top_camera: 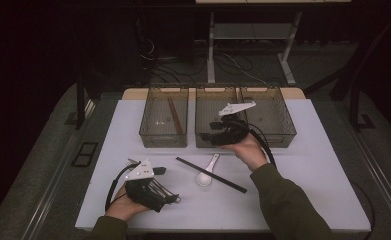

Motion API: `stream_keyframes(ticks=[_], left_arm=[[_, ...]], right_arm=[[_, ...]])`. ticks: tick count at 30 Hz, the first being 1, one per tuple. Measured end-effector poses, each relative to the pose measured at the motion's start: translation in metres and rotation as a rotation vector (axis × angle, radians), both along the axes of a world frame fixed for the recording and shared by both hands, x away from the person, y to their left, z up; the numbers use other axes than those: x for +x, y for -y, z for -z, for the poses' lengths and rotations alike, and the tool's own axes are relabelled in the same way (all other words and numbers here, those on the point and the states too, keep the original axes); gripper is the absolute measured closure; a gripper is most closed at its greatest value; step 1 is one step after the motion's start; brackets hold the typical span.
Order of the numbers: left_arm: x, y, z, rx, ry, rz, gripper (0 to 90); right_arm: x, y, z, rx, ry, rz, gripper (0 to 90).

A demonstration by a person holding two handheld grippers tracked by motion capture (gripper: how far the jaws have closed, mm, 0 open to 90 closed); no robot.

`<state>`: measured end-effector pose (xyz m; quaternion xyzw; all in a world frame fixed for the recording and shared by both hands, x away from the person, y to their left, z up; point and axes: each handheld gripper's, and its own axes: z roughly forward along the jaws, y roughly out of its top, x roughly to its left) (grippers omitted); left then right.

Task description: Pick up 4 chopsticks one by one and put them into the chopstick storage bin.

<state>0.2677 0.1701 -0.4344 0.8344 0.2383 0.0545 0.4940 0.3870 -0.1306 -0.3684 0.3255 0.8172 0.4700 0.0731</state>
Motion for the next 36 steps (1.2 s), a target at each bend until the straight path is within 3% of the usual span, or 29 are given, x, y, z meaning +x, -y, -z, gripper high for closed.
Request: stream_keyframes(ticks=[20,36], left_arm=[[0.001,0.001,0.001,0.019,0.0,-0.001,0.0],[0.0,0.0,0.0,0.021,0.008,-0.001,0.0]], right_arm=[[-0.042,0.056,0.016,0.003,0.008,0.012,32.5],[-0.074,0.084,0.032,-0.037,-0.008,0.009,34.2]])
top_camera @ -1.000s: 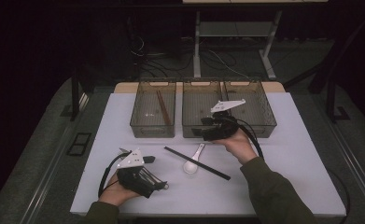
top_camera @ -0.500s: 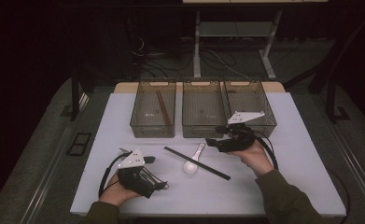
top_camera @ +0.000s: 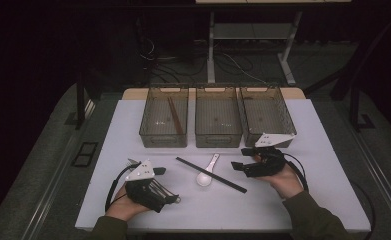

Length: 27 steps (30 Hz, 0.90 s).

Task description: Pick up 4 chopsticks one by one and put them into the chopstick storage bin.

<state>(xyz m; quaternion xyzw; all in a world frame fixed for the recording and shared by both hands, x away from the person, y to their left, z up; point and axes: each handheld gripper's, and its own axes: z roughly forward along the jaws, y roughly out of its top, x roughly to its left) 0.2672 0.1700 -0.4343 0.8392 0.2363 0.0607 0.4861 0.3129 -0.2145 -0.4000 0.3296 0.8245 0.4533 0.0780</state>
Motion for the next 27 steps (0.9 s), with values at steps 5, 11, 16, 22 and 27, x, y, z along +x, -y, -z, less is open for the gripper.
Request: stream_keyframes(ticks=[5,11,16,22,27], left_arm=[[0.0,0.0,0.0,0.004,-0.001,-0.001,0.0],[0.0,0.0,0.0,0.005,-0.001,-0.002,0.0],[0.0,0.0,0.0,0.005,-0.002,0.0,0.0],[0.0,0.0,0.001,0.005,-0.004,-0.001,0.0],[0.0,0.0,0.001,0.006,-0.005,-0.002,0.0]], right_arm=[[-0.007,0.003,0.007,-0.015,-0.014,-0.023,39.3],[-0.005,-0.004,0.012,-0.031,-0.046,-0.066,51.7],[-0.005,-0.01,0.016,-0.047,-0.068,-0.105,63.0],[-0.006,-0.017,0.021,-0.083,-0.071,-0.137,72.9],[-0.006,-0.024,0.026,-0.114,-0.071,-0.16,76.1]])
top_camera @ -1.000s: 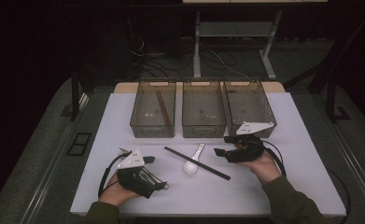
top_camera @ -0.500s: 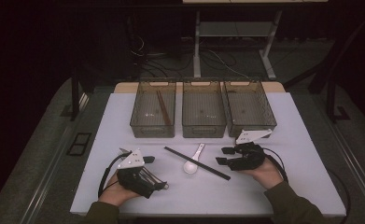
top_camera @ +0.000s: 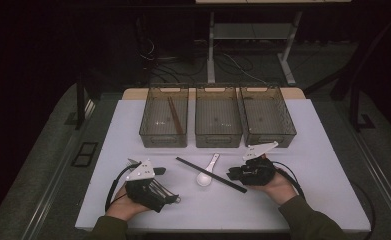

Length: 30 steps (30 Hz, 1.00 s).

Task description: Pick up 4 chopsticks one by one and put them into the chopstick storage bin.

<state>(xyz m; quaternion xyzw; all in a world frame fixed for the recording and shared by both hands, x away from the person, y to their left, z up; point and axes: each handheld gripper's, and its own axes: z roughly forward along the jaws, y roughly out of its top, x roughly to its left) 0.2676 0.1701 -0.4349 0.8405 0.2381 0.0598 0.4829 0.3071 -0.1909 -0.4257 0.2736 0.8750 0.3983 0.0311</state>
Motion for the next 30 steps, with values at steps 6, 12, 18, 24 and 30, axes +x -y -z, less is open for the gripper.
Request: stream_keyframes(ticks=[6,12,18,24,30], left_arm=[[0.0,0.0,0.0,0.0,0.001,0.001,0.0],[0.0,0.0,0.0,0.0,0.0,0.001,0.0],[0.0,0.0,0.0,0.0,0.0,0.001,0.0],[0.0,0.0,0.0,0.0,-0.001,0.001,0.0],[0.0,0.0,0.0,0.0,0.0,0.002,0.0]], right_arm=[[0.002,-0.004,0.005,-0.018,-0.014,-0.015,78.8],[0.003,-0.007,0.009,-0.031,-0.022,-0.031,79.9],[0.003,-0.01,0.011,-0.046,-0.024,-0.04,80.3],[0.003,-0.011,0.012,-0.05,-0.028,-0.044,80.6],[0.003,-0.012,0.013,-0.056,-0.026,-0.043,80.9]])
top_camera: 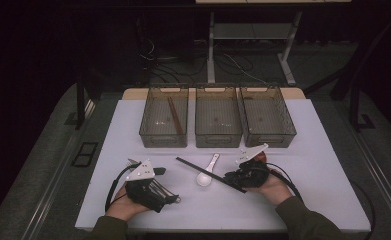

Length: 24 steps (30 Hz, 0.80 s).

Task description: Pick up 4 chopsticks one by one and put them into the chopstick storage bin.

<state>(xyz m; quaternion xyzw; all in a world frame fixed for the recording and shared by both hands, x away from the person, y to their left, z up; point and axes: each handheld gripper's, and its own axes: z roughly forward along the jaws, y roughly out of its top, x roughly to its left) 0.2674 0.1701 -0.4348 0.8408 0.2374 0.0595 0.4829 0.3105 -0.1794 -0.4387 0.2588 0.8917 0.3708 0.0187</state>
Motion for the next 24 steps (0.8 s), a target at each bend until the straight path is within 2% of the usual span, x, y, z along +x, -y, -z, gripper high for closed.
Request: stream_keyframes(ticks=[19,24], left_arm=[[-0.0001,-0.0003,-0.0001,-0.002,0.001,-0.001,0.0],[-0.0001,-0.0001,-0.0001,0.0,0.001,-0.001,0.0]], right_arm=[[0.0043,-0.0031,0.0072,-0.022,-0.009,0.0,82.0],[0.0034,-0.0039,0.0072,-0.034,0.007,-0.004,83.3]])
